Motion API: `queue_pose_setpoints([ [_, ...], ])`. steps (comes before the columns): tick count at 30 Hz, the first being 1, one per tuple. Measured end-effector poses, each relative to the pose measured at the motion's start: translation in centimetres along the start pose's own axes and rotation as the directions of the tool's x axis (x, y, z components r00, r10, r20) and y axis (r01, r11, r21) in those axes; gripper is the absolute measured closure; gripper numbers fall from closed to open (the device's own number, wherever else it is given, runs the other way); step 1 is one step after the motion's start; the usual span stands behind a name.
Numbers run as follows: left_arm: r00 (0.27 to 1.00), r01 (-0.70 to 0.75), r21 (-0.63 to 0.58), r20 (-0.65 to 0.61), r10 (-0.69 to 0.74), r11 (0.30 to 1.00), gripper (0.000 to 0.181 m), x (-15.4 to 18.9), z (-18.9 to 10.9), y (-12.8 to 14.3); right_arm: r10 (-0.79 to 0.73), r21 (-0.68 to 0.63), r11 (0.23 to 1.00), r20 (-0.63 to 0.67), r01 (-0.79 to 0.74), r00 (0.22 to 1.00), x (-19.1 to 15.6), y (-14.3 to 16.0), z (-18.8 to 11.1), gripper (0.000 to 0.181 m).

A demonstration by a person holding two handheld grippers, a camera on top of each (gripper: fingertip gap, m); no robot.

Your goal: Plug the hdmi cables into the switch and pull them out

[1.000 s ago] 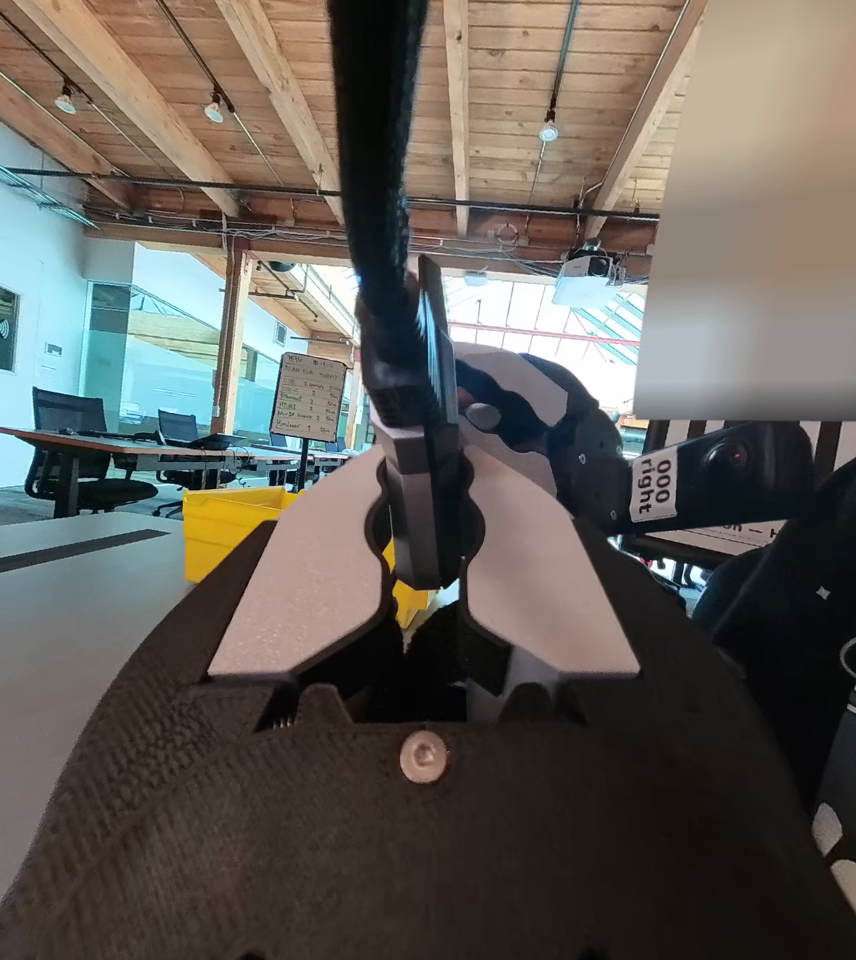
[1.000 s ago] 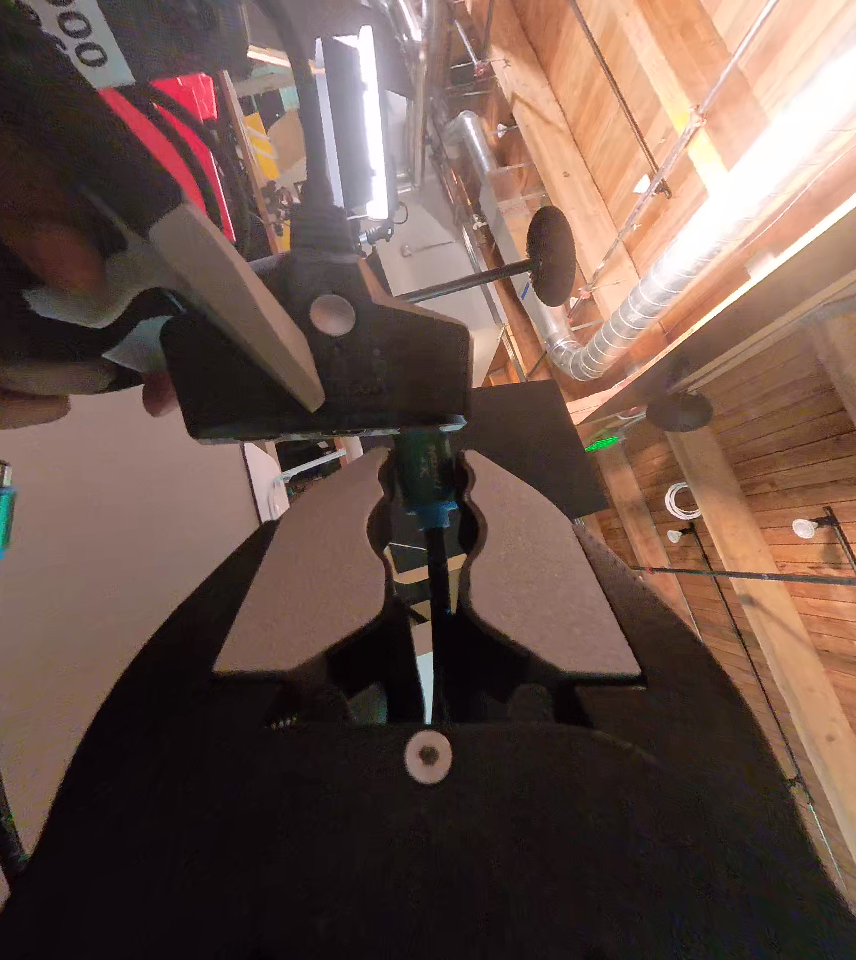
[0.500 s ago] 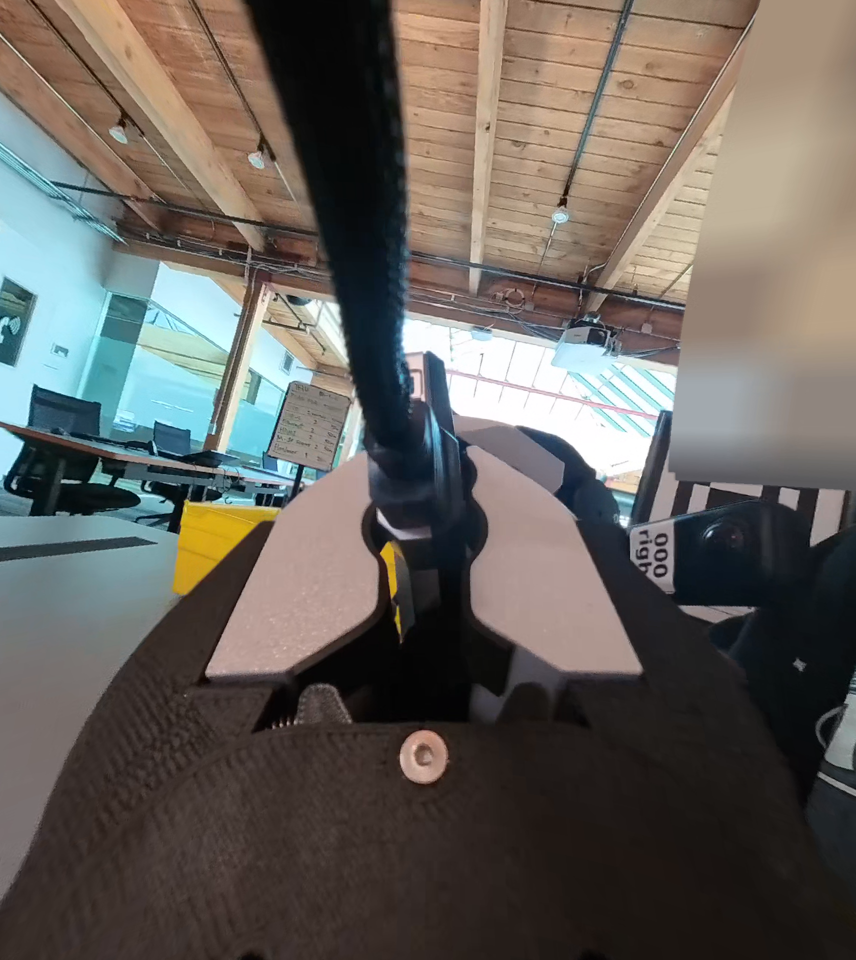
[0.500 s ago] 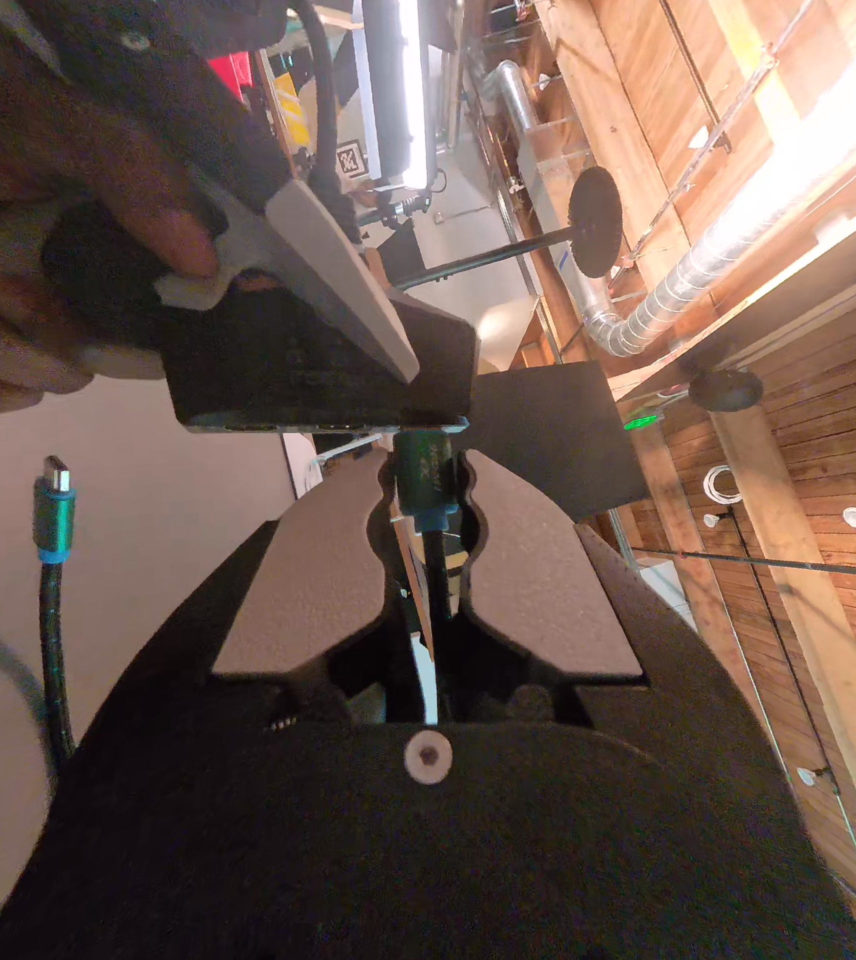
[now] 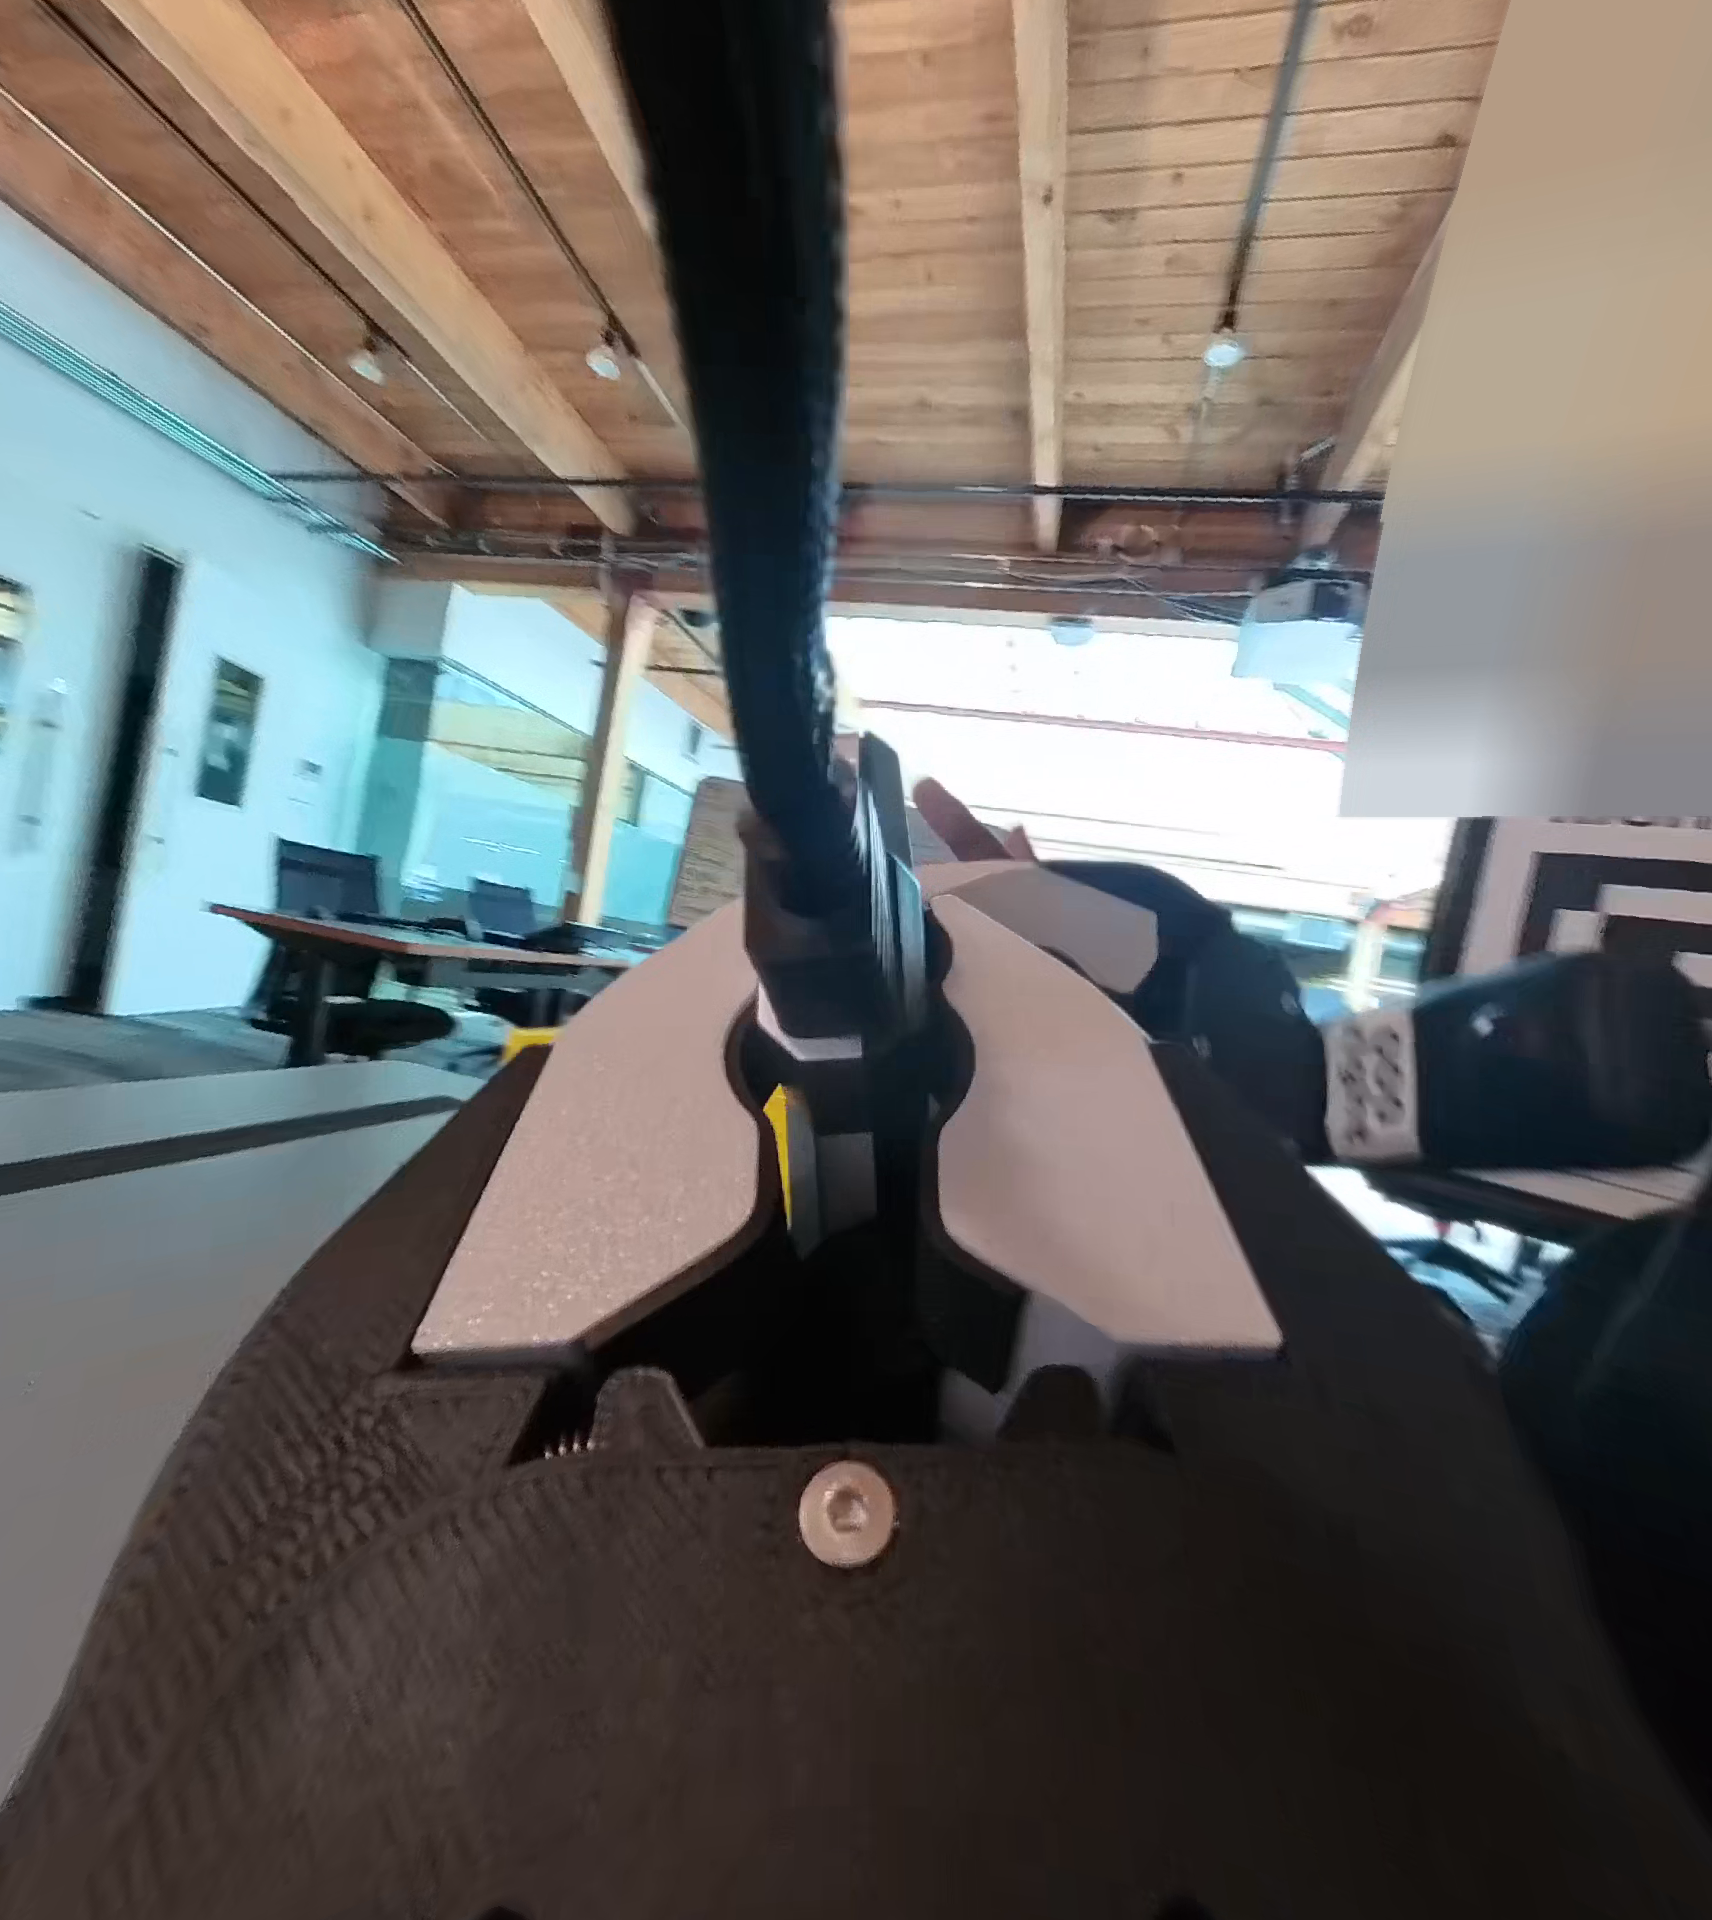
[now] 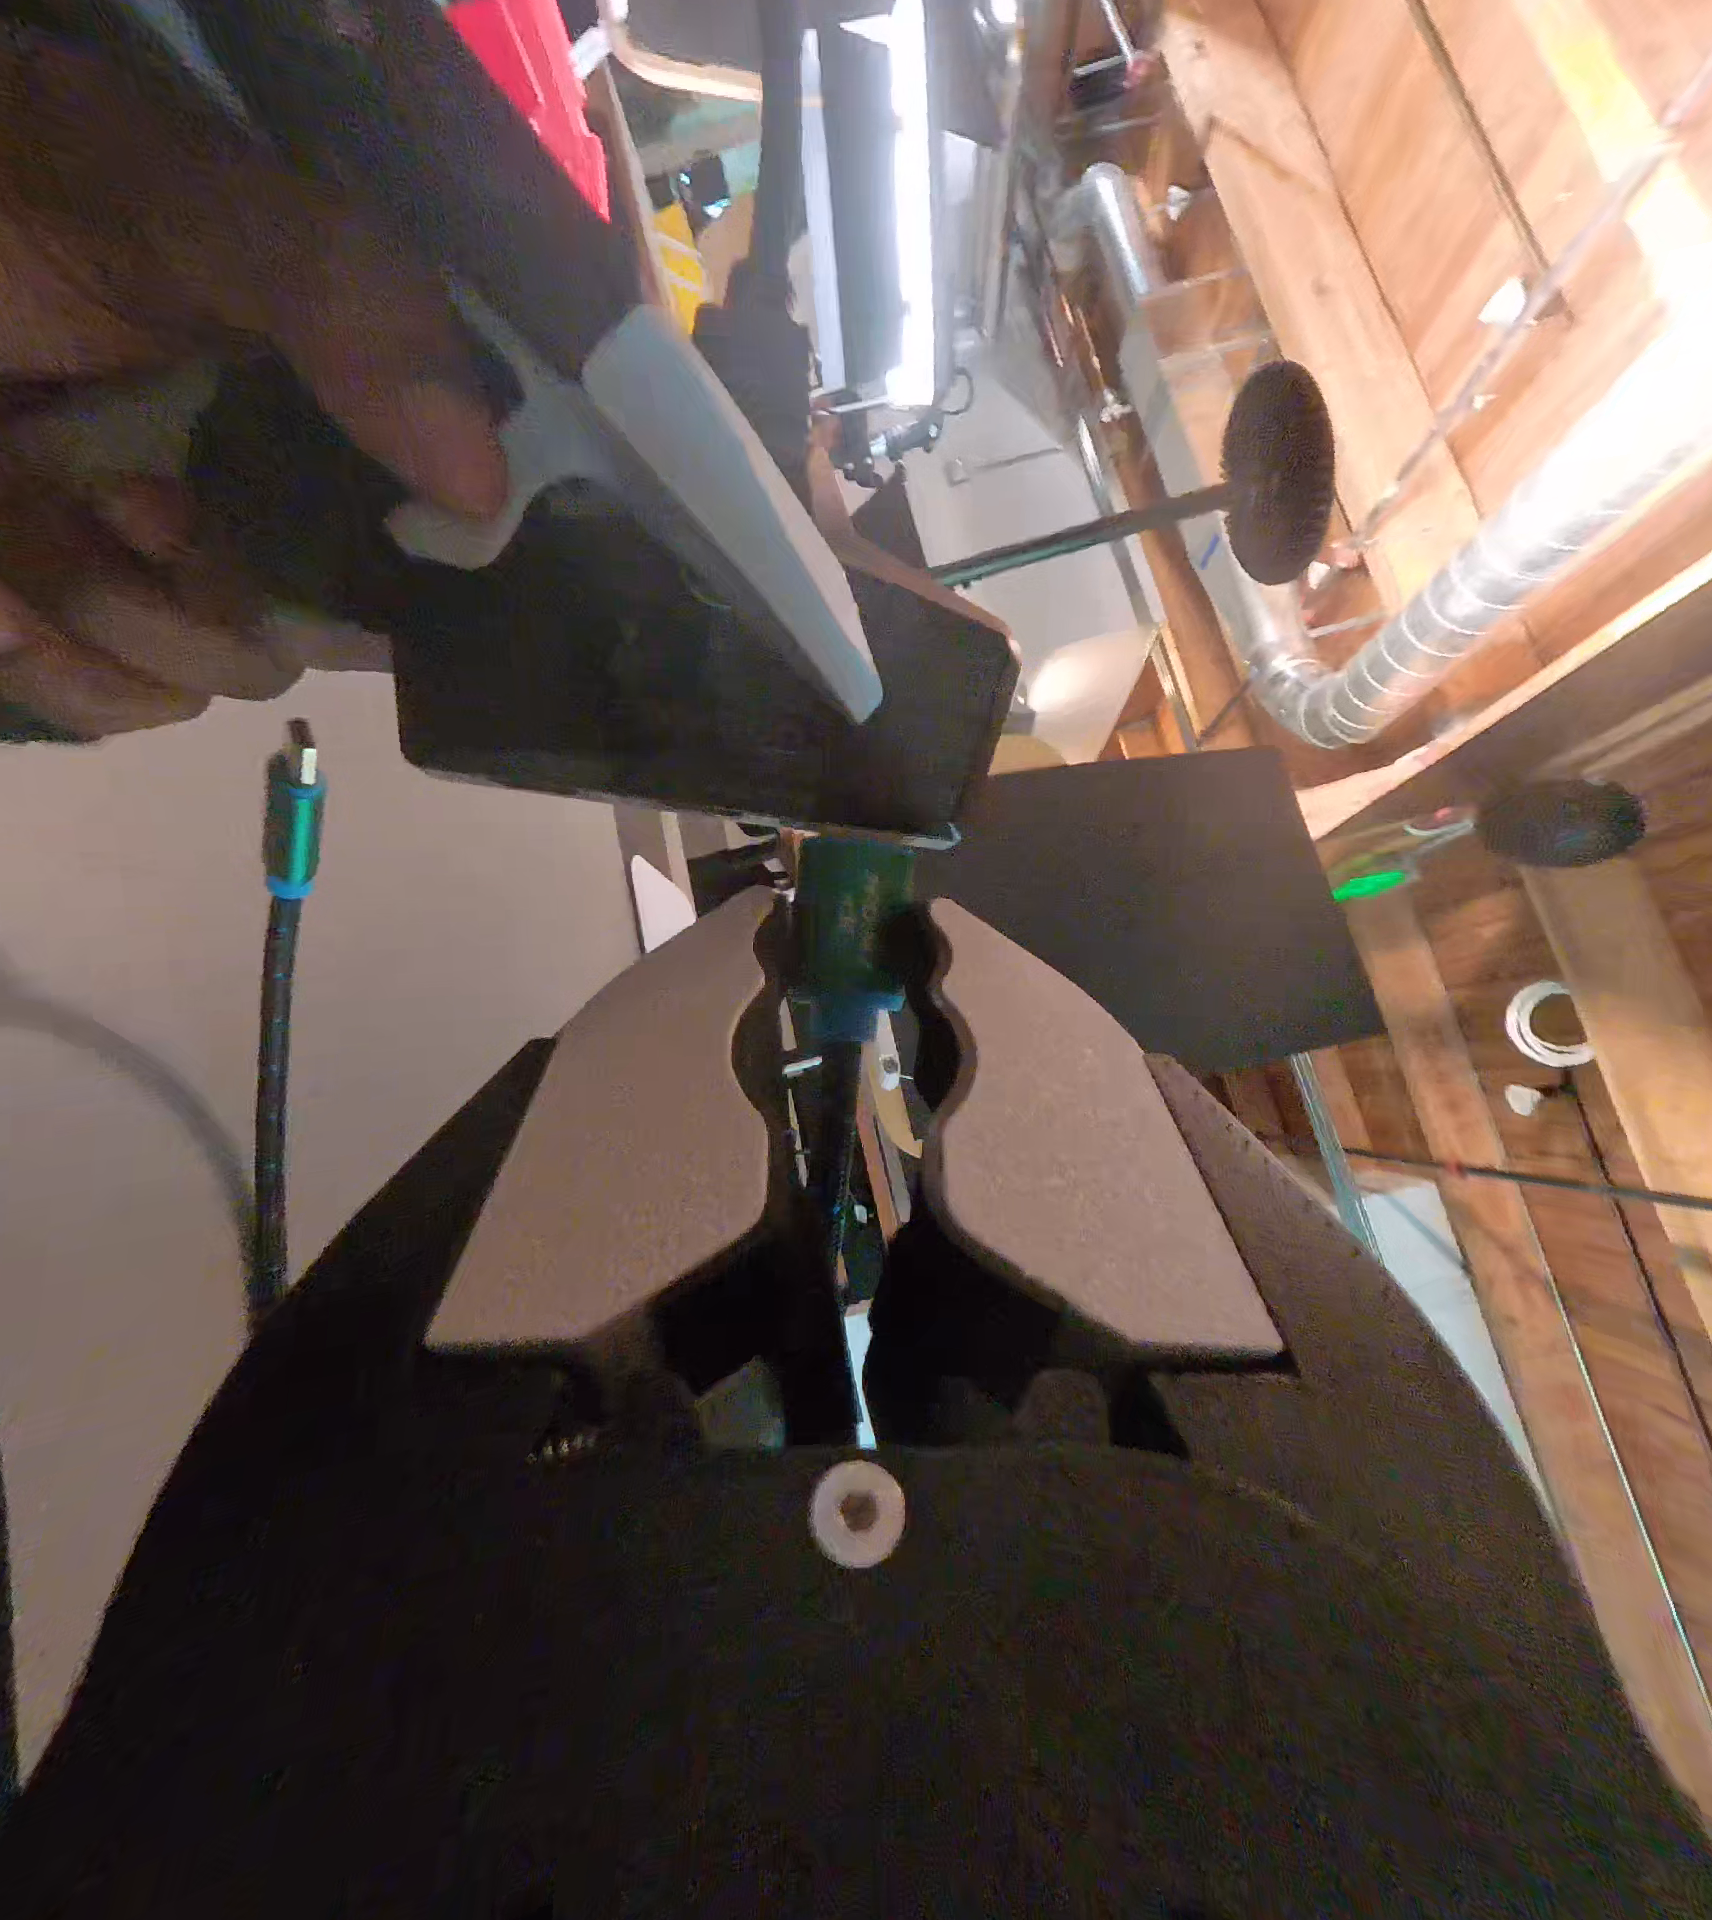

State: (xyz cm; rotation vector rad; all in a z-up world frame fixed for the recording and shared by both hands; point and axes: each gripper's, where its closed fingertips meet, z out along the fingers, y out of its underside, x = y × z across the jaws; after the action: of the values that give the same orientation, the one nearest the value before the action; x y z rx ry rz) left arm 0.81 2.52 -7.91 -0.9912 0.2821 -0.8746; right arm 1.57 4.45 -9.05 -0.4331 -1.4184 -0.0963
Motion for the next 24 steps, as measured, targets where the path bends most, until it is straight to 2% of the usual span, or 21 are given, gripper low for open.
queue_pose_setpoints([
  [2,1.0,0.001,0.012,-0.011,-0.001,1.0,0.159,0.3,0.2,0.0,0.03,0.023,0.999,-0.008,-0.03,1.0,0.4,-0.1,-0.2,0.159],
  [5,0.999,-0.006,0.063,0.043,0.003,0.998,0.159,-0.6,-0.4,-0.8,0.193,0.043,0.981,-0.12,-0.19,0.974,0.3,-0.3,1.0,0.159],
  [6,0.997,0.01,0.077,0.07,-0.015,0.997,0.159,-1.2,-0.8,-1.0,0.206,0.033,0.979,-0.152,-0.203,0.967,-0.1,-0.2,1.5,0.159],
  [8,0.993,0.063,0.088,0.09,-0.071,0.994,0.159,-1.9,-1.2,-1.0,0.1,0.016,0.995,-0.154,-0.099,0.983,-0.5,-0.1,1.7,0.16],
  [10,0.995,0.078,0.06,0.054,-0.081,0.995,0.159,-1.3,-0.7,-0.5,-0.063,0.026,0.998,-0.065,0.065,0.996,-0.4,0.2,0.8,0.16],
  [12,0.999,0.033,0.009,-0.007,-0.033,0.999,0.158,0.0,0.1,0.1,-0.046,0.073,0.996,-0.003,0.046,0.999,0.5,0.1,-0.8,0.16],
  [14,0.999,-0.03,-0.009,-0.026,0.03,0.999,0.158,0.8,0.6,0.3,-0.016,0.07,0.997,-0.035,0.019,0.999,1.1,0.1,-1.2,0.16],
  [17,0.999,0.007,0.05,0.038,-0.009,0.999,0.159,-0.7,-0.3,-0.6,0.086,0.009,0.996,-0.137,-0.086,0.987,0.1,0.2,0.6,0.16],
  [18,0.997,0.043,0.062,0.066,-0.047,0.997,0.159,-1.4,-0.8,-0.7,0.062,-0.022,0.998,-0.15,-0.066,0.987,-0.4,0.3,1.2,0.16],
  [20,0.994,0.061,0.064,0.087,-0.066,0.996,0.159,-1.9,-1.1,-0.7,-0.049,-0.022,0.999,-0.12,0.046,0.992,-0.5,0.3,1.3,0.161],
  [22,0.997,0.054,0.046,0.048,-0.056,0.997,0.159,-1.1,-0.5,-0.4,0.001,0.063,0.998,-0.04,0.001,0.999,0.2,0.3,0.4,0.16],
  [24,0.999,0.025,0.02,0.025,-0.025,0.999,0.158,-0.4,0.2,-0.1,0.019,0.079,0.997,-0.029,-0.016,0.999,0.7,0.6,-0.3,0.16],
])
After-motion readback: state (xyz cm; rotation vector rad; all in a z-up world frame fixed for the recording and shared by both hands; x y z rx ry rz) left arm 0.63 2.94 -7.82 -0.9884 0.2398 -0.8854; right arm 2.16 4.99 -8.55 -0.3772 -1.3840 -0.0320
